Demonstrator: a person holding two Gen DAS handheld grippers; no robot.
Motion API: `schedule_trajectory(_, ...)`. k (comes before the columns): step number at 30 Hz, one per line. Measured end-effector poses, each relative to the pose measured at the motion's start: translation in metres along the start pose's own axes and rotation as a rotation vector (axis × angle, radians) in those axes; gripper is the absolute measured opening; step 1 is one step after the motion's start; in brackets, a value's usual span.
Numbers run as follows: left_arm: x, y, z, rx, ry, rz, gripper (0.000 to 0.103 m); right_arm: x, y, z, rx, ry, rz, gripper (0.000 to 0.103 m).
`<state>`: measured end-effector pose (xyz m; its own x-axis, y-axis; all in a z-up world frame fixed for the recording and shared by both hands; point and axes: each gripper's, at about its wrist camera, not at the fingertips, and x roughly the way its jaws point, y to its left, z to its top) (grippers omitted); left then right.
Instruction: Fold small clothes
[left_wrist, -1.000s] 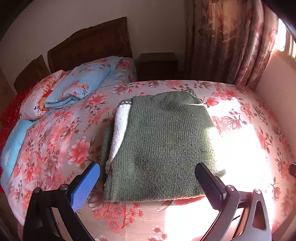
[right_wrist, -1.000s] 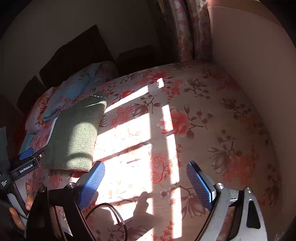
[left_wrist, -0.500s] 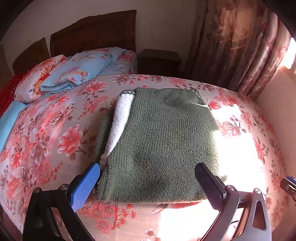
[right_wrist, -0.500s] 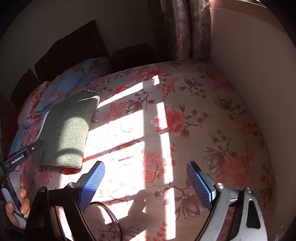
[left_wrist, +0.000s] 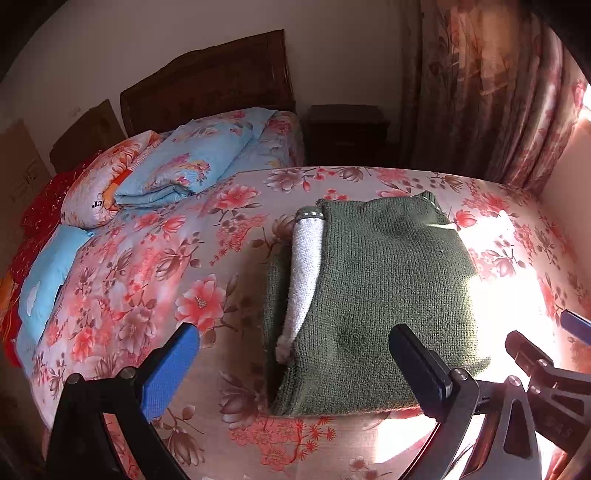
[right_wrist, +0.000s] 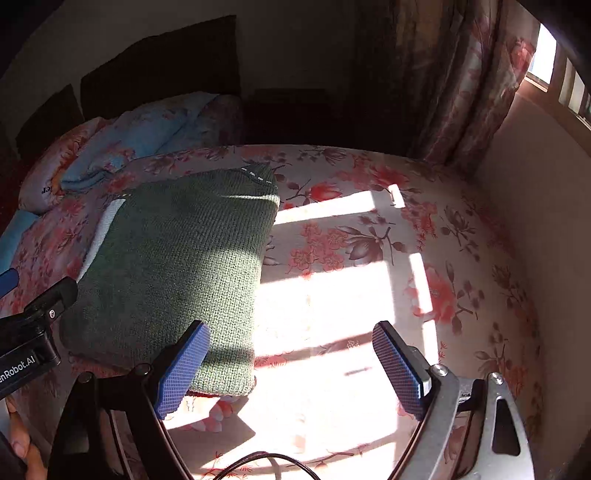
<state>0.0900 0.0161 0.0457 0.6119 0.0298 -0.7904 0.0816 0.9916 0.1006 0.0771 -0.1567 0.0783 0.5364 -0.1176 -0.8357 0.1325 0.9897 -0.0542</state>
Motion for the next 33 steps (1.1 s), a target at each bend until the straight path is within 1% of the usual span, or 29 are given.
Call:
schedule_trajectory(2, 0.001, 0.008, 0.001, -0.031, 0.006, -0.009, 0.103, 0.001, 0.017, 0.003, -0.027, 0.013, 0.04, 0.091)
schedule_trajectory(4, 0.003, 0.015, 0.001, -0.056, 0.009, -0.01, 0.103, 0.001, 0.023, 0.004, -0.02, 0.006, 0.04, 0.091)
schedule_trajectory(7, 0.009, 0.015, -0.002, -0.058, 0.029, -0.016, 0.103, -0.001, 0.023, 0.005, 0.007, -0.004, 0.031, 0.091)
schedule_trajectory(11, 0.016, 0.01, -0.007, -0.062, 0.06, -0.048, 0.103, -0.001, 0.019, 0.004, 0.028, 0.004, 0.049, 0.091)
schedule_trajectory(14, 0.014, 0.008, -0.009, -0.064, 0.03, -0.047, 0.103, -0.001, 0.018, 0.003, 0.025, 0.006, 0.056, 0.091)
schedule_trajectory(17, 0.008, 0.011, -0.009, -0.087, 0.006, -0.072, 0.103, -0.004, 0.015, 0.003, 0.03, -0.005, 0.061, 0.091)
schedule_trajectory(20, 0.005, 0.013, -0.009, -0.102, -0.011, -0.078, 0.103, -0.007, 0.014, 0.004, 0.028, -0.016, 0.054, 0.091)
schedule_trajectory(24, 0.006, 0.007, -0.008, -0.059, -0.008, -0.032, 0.103, -0.01, 0.013, 0.005, 0.028, -0.026, 0.052, 0.091)
schedule_trajectory(26, 0.006, 0.006, -0.009, -0.048, -0.002, -0.021, 0.103, -0.011, 0.012, 0.006, 0.028, -0.027, 0.054, 0.091)
schedule_trajectory(30, 0.005, 0.008, -0.01, -0.058, -0.001, -0.063, 0.103, -0.012, 0.012, 0.005, 0.027, -0.029, 0.047, 0.091)
schedule_trajectory(33, 0.006, 0.009, -0.009, -0.07, 0.006, -0.057, 0.103, -0.014, 0.011, 0.005, 0.034, -0.033, 0.047, 0.091)
